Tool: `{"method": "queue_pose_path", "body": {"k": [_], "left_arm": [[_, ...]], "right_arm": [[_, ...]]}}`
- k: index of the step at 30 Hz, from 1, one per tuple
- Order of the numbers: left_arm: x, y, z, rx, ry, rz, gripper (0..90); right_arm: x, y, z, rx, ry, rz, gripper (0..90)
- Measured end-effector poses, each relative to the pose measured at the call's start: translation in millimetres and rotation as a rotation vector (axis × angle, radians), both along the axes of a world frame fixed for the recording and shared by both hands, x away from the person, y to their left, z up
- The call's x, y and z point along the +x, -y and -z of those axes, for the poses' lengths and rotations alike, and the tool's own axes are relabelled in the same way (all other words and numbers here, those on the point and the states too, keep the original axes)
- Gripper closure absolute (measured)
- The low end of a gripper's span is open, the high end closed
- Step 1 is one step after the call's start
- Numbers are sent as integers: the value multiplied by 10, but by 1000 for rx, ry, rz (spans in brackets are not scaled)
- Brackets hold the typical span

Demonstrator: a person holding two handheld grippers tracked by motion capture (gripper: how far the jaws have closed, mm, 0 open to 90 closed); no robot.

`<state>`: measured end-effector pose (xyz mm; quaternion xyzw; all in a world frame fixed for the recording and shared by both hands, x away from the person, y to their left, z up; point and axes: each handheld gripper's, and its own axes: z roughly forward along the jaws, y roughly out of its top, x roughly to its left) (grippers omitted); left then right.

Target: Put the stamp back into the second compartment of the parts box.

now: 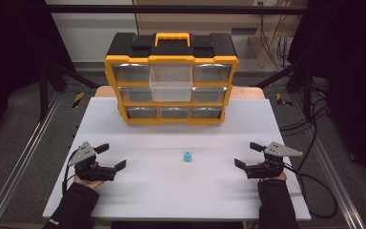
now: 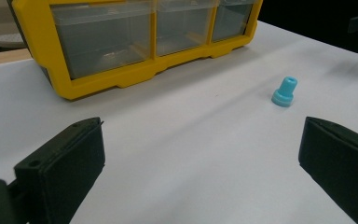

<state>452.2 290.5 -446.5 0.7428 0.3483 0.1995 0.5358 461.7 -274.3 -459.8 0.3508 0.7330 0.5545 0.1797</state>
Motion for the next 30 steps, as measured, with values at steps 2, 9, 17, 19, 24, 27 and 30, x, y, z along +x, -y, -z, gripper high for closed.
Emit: {"method": "queue_pose_path", "body": {"k": [2, 9, 17, 19, 24, 27, 30], "left_arm": [[-2, 15, -13, 3, 0, -4, 0], [3, 51, -25, 9, -7, -11, 0], [17, 109, -57, 12, -17, -9, 0], [21, 145, -77, 12, -15, -8, 0], [34, 201, -94, 17, -17, -3, 0], [45, 242, -101, 25, -20, 1, 0], [52, 293, -127, 27, -16, 7, 0]], "right_arm": [[-3, 2, -3, 0, 0, -1, 25], [-7, 1, -1, -10, 1, -4, 25], [-3, -3, 4, -23, 0, -5, 25], [-2, -2, 3, -30, -2, -7, 26], [-3, 7, -3, -34, -2, -4, 26], [-2, 8, -4, -35, -3, -1, 26], [-2, 8, -6, -34, -4, -1, 26]]}}
